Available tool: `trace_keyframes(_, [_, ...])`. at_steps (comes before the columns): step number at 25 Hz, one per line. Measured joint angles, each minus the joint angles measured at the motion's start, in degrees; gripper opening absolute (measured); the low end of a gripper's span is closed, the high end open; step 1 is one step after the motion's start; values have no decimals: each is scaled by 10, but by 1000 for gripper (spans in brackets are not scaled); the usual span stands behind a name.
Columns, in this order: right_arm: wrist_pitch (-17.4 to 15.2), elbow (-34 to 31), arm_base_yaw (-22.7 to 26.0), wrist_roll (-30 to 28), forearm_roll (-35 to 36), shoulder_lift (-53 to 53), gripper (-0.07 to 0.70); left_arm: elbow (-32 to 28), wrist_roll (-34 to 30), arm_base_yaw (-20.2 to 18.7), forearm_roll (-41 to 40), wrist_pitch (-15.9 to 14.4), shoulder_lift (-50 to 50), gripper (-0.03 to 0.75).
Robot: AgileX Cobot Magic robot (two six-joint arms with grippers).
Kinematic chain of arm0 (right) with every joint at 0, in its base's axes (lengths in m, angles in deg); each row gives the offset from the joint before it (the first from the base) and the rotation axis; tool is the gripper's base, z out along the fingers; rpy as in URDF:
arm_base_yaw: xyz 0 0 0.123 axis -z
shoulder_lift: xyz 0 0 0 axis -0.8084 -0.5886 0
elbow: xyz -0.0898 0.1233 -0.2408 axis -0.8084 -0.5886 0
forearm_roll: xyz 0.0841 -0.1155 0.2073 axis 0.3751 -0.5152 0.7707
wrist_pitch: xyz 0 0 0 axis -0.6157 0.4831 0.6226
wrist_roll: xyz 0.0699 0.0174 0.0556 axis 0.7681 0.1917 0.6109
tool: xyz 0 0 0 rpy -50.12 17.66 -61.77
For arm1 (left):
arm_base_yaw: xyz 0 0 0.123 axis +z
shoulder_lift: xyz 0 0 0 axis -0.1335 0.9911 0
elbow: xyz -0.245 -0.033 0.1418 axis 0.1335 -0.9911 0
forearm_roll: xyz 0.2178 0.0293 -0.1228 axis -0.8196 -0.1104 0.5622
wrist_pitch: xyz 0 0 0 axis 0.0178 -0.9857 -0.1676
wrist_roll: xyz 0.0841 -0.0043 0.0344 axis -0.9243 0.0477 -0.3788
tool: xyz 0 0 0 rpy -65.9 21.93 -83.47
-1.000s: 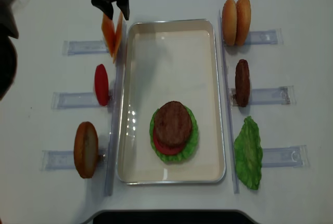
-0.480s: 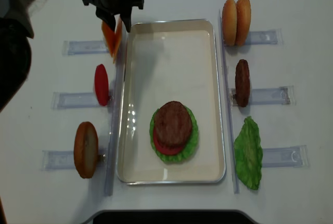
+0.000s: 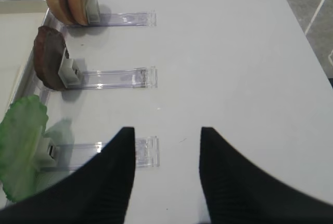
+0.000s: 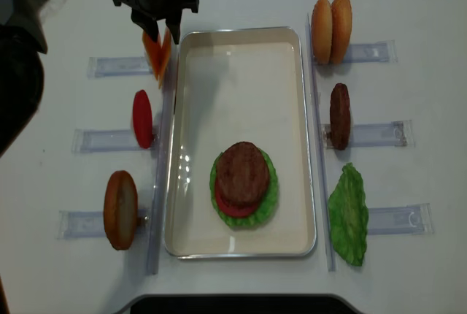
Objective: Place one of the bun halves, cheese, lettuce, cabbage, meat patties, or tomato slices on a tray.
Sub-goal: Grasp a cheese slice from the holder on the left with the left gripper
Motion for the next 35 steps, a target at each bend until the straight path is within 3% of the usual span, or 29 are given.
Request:
trace_keyframes(10, [0, 0, 0, 0, 1, 0, 285, 0, 0, 0, 0, 0, 0, 349])
trace_keyframes(22, [0, 0, 0, 0, 2, 0, 283, 0, 0, 0, -7, 0, 0, 34])
trace_keyframes(35, [0, 0, 0, 1, 2, 0, 283, 14, -6, 0, -1, -13, 0, 18])
